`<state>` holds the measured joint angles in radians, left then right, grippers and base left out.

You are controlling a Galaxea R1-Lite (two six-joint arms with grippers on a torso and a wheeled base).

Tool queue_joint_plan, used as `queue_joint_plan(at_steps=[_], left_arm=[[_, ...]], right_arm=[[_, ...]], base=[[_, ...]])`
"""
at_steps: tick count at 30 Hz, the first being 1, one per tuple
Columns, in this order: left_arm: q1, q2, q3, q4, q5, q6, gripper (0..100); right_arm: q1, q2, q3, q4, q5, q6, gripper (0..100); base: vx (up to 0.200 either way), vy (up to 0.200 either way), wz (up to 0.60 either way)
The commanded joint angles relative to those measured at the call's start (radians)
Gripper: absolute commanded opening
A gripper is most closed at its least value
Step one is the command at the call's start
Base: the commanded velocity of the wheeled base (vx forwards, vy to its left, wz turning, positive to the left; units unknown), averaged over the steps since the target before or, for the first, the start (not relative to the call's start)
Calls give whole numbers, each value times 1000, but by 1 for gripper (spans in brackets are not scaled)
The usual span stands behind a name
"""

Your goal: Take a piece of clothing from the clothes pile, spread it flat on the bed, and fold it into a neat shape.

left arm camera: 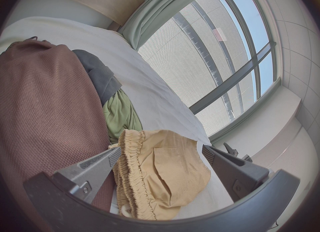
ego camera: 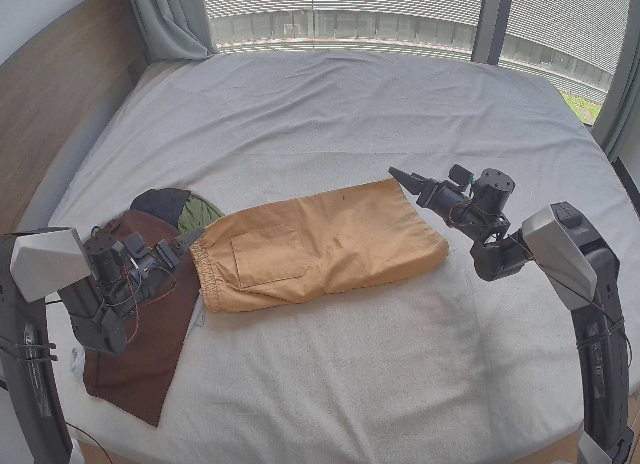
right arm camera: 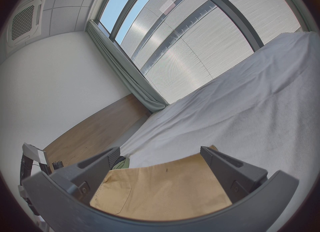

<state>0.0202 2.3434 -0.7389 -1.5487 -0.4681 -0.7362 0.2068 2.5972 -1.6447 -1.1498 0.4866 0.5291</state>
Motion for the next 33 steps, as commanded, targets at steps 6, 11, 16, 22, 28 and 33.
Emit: queue_joint_plan(at_steps=[6,11,16,22,28,33], left_arm=[[-8,-96,47,-1,-7,-2,100],[-14,-102,53,-1,-6,24,100],[-22,-139,73,-1,-7,54,100],[-45,-170,89,-1,-4,57,100],[-65,-176,115,-1,-4,110,100],[-68,-177,136,-1,-4,210,100]], right_arm=[[48,-161,439,-284,0,22,100],[69,-204,620,-404,1,25,100],[85,-258,767,-401,1,25,100],[85,-270,799,-396,-97,48,100],[85,-289,835,-396,-105,60,100],[92,-278,850,-395,-135,57,100]], base=[[0,0,0],[0,0,0],[0,0,0],[0,0,0],[0,0,0],[0,0,0]])
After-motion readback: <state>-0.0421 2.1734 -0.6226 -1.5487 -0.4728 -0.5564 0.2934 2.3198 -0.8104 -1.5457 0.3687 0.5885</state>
